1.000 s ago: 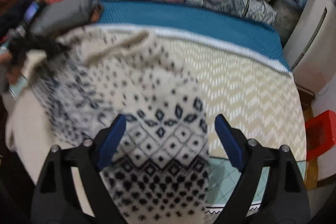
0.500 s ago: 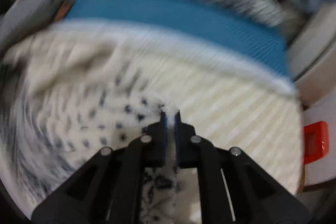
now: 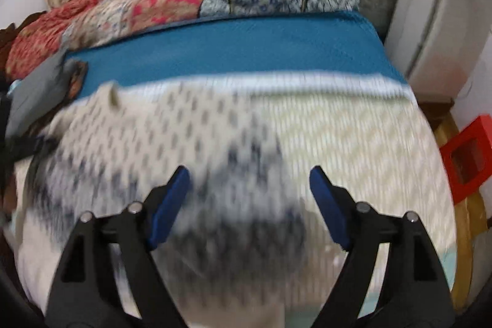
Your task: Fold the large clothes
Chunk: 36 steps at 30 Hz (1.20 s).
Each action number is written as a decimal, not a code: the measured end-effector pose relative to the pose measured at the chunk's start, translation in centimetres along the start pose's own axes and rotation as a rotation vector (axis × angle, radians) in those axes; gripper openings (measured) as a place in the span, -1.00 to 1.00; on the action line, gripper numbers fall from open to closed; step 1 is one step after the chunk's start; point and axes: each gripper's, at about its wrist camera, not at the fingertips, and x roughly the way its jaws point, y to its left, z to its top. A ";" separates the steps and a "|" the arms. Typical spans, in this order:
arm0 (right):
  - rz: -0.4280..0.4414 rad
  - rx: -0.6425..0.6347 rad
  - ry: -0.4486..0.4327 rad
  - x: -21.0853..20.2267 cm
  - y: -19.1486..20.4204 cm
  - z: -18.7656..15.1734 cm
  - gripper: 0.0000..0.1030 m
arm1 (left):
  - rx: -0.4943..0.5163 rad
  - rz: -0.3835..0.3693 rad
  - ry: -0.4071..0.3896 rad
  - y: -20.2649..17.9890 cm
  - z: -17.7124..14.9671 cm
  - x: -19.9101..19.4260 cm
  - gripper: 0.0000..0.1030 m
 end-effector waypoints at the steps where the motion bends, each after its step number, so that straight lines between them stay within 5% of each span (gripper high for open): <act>1: 0.018 0.026 0.008 -0.9 -0.3 -1.8 0.56 | 0.002 -0.007 -0.007 0.3 -0.4 -0.4 -0.96; 7: 0.167 0.220 0.083 -4.0 -0.6 -11.3 0.69 | 0.022 -0.036 0.012 2.9 -6.1 -3.1 -1.00; 8: 0.167 0.211 0.127 -3.4 -0.1 -11.9 0.36 | 0.022 -0.041 0.033 3.2 -7.0 -3.1 -1.00; 10: 0.098 0.162 0.190 -2.6 0.4 -12.9 -0.92 | 0.021 -0.027 0.057 3.6 -8.2 -3.2 -1.00; 12: 0.059 0.202 0.150 -4.3 -1.5 -12.5 -0.93 | 0.015 -0.010 0.067 3.9 -9.3 -3.6 -1.00; 16: -0.369 0.212 -0.053 -10.6 -8.7 -8.1 -0.88 | -0.004 -0.017 0.044 4.6 -10.1 -5.3 -1.00; 18: -0.652 0.161 -0.087 -11.7 -11.8 -6.4 -0.48 | -0.004 0.003 0.036 4.6 -10.2 -5.6 -1.00; 19: -0.712 0.184 -0.023 -11.6 -13.6 -5.9 -0.21 | -0.012 0.004 0.037 4.8 -9.9 -5.7 -1.00; 22: -0.484 0.345 -0.090 -13.8 -14.4 -5.7 -0.05 | -0.043 -0.017 0.029 5.0 -9.8 -6.2 -1.00; 23: -0.432 0.359 -0.125 -14.2 -13.5 -5.5 0.15 | -0.033 -0.016 0.023 4.7 -9.3 -6.3 -1.00; 26: -0.253 0.293 -0.154 -13.1 -9.2 -3.7 0.29 | 0.026 0.016 0.002 3.1 -7.6 -6.2 -1.00; 31: -0.008 0.049 -0.070 -5.9 1.7 1.8 0.51 | 0.129 0.068 -0.044 -0.1 -2.2 -4.3 -1.00; 36: 0.082 -0.060 0.028 3.6 8.1 7.5 0.60 | 0.141 0.116 0.011 0.0 1.3 1.0 -1.00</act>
